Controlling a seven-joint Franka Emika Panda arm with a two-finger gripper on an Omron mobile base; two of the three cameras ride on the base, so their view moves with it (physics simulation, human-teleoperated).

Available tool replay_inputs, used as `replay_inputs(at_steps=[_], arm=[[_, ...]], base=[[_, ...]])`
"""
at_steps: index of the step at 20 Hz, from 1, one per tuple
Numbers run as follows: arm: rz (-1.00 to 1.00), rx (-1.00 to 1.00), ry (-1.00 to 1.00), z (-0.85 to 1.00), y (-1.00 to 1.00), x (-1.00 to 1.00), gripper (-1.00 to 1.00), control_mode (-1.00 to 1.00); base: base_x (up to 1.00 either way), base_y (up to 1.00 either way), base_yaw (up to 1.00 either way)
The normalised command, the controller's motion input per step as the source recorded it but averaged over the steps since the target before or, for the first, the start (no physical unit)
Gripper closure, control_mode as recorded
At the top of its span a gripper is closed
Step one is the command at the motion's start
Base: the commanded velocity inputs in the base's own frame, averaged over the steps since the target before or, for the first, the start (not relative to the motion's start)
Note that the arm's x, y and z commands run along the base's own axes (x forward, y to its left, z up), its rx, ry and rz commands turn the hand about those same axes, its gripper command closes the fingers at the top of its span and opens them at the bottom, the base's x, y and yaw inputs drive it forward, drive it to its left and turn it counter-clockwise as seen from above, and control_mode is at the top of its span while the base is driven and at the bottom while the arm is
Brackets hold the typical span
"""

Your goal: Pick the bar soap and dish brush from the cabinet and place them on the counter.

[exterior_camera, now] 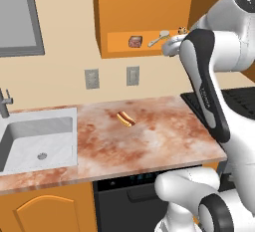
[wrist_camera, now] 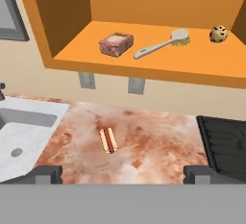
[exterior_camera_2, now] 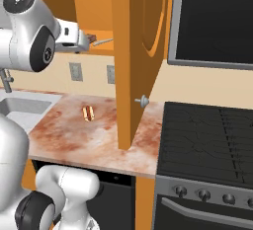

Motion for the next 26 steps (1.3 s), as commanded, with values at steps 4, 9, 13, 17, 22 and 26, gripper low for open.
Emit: replay_inputs(at_steps=[4, 9, 13, 17, 22, 26], arm=[[0.09, 0.00, 0.00, 0.14, 0.16, 0.19, -1.00, -1.00], [0.08, -0.02, 0.00, 0.04, 0.17, 0.25, -1.00, -1.00], [0.05, -0.01, -0.02, -0.05, 0.12, 0.27, -1.00, -1.00], [0.02, 0.00, -0.01, -0.13, 0.04, 0.25, -1.00, -1.00], [0.00, 0.00, -0.01, -0.08, 0.04, 0.25, -1.00, -1.00], [-0.01, -0.03, -0.02, 0.02, 0.11, 0.27, -1.00, -1.00]], base=[[0.00, 0.00, 0.00], [0.00, 0.00, 0.00], [0.00, 0.00, 0.00], [0.00, 0.00, 0.00], [0.00, 0.00, 0.00], [0.00, 0.00, 0.00]])
